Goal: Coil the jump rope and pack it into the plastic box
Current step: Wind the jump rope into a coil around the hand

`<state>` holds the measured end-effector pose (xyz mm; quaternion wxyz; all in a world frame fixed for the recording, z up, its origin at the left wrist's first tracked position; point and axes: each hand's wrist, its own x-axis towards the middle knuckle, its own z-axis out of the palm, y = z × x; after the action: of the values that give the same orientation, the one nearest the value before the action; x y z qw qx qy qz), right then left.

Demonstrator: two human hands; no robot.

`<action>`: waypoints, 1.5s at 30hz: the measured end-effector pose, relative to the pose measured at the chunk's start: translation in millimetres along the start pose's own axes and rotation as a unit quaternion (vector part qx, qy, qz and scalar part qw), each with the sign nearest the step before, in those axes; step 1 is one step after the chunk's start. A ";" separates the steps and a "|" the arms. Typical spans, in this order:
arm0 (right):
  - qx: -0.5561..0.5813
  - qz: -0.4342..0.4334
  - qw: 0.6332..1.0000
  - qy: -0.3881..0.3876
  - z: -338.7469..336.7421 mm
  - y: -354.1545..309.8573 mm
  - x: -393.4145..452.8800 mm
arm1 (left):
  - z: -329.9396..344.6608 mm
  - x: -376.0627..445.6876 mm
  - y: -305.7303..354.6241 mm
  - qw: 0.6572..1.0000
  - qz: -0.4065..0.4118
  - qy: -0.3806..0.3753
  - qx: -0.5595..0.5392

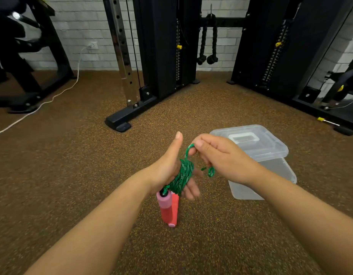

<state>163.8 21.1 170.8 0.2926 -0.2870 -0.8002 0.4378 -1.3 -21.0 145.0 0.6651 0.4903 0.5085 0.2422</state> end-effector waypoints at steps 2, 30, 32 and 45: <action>-0.023 0.011 0.999 0.029 -3.3 9.6 3.7 | 0.1 -3.5 2.0 0.999 0.000 -0.042 0.018; -0.064 0.094 0.991 0.067 18.9 76.0 -36.5 | -29.0 -10.0 12.2 0.928 0.135 0.254 -0.237; -0.047 0.118 0.985 0.119 16.2 80.9 -34.0 | -25.6 -9.4 13.6 0.935 0.136 0.243 -0.220; 0.081 0.060 0.995 -0.020 36.5 64.8 -5.7 | 1.4 -12.4 18.6 0.994 0.072 0.036 -0.074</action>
<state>154.5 26.9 97.0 0.2723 -0.3008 -0.7490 0.5238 -1.2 -24.2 167.2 0.6612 0.4665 0.4762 0.3441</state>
